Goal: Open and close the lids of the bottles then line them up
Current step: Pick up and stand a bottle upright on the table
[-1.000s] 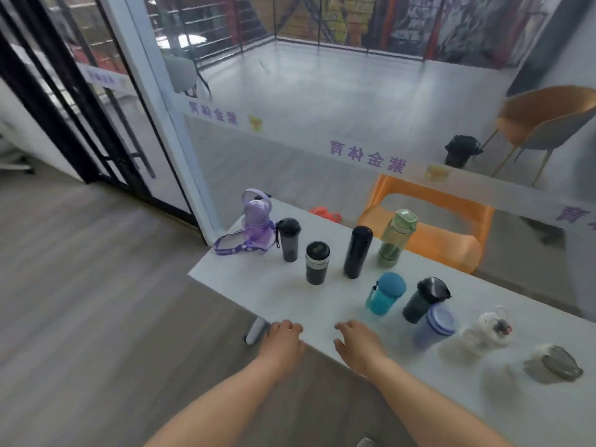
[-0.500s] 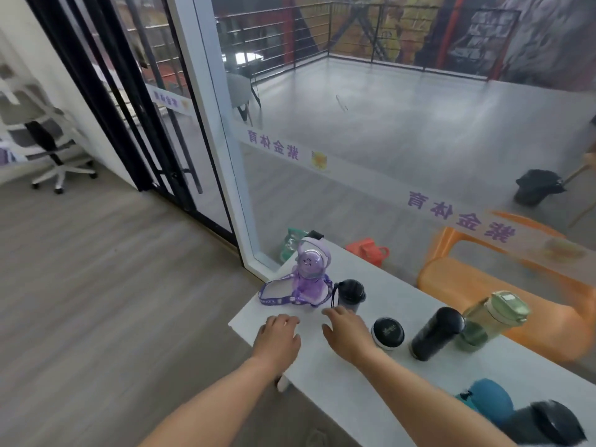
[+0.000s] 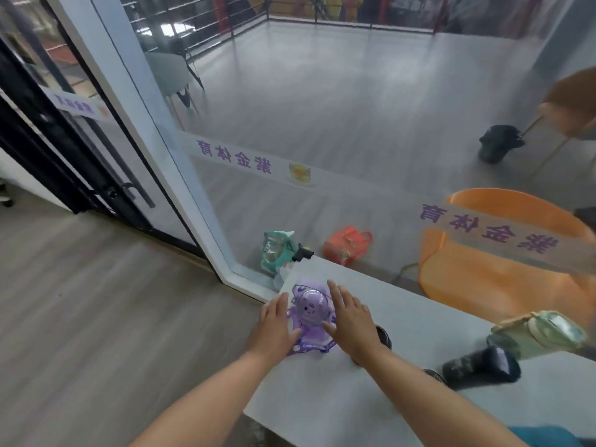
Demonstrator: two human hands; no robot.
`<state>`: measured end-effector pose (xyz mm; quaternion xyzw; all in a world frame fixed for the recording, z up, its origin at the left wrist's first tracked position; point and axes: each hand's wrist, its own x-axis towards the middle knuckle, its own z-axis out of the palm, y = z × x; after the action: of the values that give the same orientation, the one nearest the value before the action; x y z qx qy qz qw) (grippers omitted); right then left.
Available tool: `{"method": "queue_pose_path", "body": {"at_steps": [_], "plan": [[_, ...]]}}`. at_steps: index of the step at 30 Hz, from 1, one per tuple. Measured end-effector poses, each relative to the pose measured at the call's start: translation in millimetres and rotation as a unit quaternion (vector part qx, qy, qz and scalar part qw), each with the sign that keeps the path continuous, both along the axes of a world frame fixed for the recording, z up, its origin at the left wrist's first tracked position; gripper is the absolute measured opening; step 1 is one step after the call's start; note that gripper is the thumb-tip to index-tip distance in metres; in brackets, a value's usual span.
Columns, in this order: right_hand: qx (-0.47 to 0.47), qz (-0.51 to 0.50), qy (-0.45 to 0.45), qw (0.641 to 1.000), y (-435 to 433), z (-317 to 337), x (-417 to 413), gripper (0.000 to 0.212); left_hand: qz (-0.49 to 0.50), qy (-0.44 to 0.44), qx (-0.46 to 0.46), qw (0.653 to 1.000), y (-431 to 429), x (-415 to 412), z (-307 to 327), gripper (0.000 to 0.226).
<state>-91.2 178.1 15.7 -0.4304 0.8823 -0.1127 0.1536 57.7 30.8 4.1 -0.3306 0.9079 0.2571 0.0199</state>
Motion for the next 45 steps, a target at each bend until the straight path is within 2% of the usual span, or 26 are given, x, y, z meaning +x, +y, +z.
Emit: {"method": "queue_pose_path", "body": {"at_steps": [3,5,9,13,17,24,36,45], "plan": [[-0.011,-0.055,-0.036,0.998,-11.1,-12.0,-0.7,0.098,-0.064,-0.010,0.006,0.998,-21.0,-17.7,-17.6,0.096],[-0.015,-0.090,-0.048,0.995,-16.5,-17.9,3.0,0.098,-0.095,0.014,0.048,0.994,-32.0,-27.8,-24.2,0.097],[-0.025,-0.154,-0.063,0.986,-28.8,-24.7,10.7,0.094,-0.097,0.040,0.145,0.984,-49.5,-40.5,-30.0,0.096],[-0.051,-0.205,-0.099,0.972,-38.3,-30.9,16.4,0.085,-0.110,0.035,0.171,0.978,-64.9,-51.8,-39.1,0.093],[-0.087,-0.245,-0.105,0.960,-49.3,-34.3,8.8,0.087,-0.133,0.028,0.198,0.971,-79.3,-73.9,-38.9,0.092],[-0.098,-0.255,-0.083,0.958,-69.2,-34.8,-30.4,0.094,-0.149,0.001,0.159,0.976,-100.1,-120.8,-29.8,0.103],[-0.097,-0.251,-0.075,0.960,-105.2,-48.5,-108.5,0.096,-0.124,-0.002,0.144,0.982,-133.5,-194.2,-32.8,0.096],[-0.103,-0.243,-0.091,0.960,-116.0,-50.2,-129.0,0.096,-0.135,-0.002,0.130,0.982,-148.9,-215.2,-38.9,0.099]]}}
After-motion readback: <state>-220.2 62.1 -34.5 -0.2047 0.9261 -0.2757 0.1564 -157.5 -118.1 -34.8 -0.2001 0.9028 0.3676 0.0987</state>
